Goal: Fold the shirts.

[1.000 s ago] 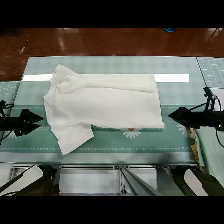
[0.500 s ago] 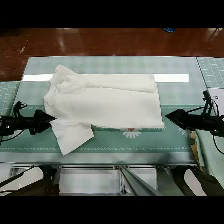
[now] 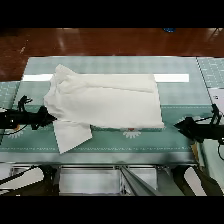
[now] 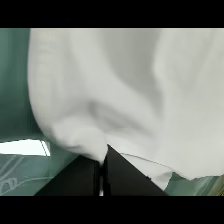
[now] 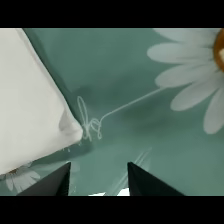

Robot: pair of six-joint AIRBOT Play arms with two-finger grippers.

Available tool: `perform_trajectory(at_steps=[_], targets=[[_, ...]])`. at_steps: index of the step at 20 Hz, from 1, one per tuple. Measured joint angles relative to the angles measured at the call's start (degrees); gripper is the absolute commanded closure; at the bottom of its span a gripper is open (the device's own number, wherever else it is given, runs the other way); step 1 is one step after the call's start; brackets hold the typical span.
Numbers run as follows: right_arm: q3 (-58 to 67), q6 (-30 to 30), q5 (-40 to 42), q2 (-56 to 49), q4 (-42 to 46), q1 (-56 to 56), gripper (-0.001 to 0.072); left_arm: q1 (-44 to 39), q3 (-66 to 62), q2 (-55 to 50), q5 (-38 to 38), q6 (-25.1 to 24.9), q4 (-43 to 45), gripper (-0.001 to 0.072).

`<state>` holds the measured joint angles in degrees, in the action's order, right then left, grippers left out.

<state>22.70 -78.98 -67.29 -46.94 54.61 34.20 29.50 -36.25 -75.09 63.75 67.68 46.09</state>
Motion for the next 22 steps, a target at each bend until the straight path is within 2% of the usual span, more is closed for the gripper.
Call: perform_trajectory(at_steps=[6, 12, 13, 14, 15, 19, 22], targets=[[-4.7, 2.5, 1.2, -2.5, -6.7, -2.7, 0.03, -0.2, -1.0, 0.0, 0.7, -0.1, -0.4, 0.0678], [-0.5, 3.1, 11.3, -15.3, -15.1, -15.0, 0.0313, -0.2, -1.1, 0.0, 0.8, -0.2, -0.5, 0.0678], [1.3, 3.1, 12.4, -17.9, -16.2, -17.0, 0.0405, -0.2, -1.1, 0.0, 0.7, -0.2, -0.6, 0.0678], [3.5, 3.1, 13.8, -20.7, -16.7, -19.1, 0.059, -0.2, -1.1, 0.0, 0.7, -0.2, -0.6, 0.0678], [5.6, 3.2, 14.7, -23.2, -16.6, -21.0, 0.0692, -0.2, -1.2, 0.0, 0.7, -0.2, -0.7, 0.0678], [18.8, 4.6, 12.6, -28.7, -16.7, -27.1, 0.0691, -0.2, -3.4, 2.1, 1.2, 0.0, -3.8, 0.0679], [34.1, 2.1, 6.8, -26.9, -11.3, -28.7, 0.0692, -0.2, -9.8, 7.4, 1.2, 0.0, -9.0, 0.0679]])
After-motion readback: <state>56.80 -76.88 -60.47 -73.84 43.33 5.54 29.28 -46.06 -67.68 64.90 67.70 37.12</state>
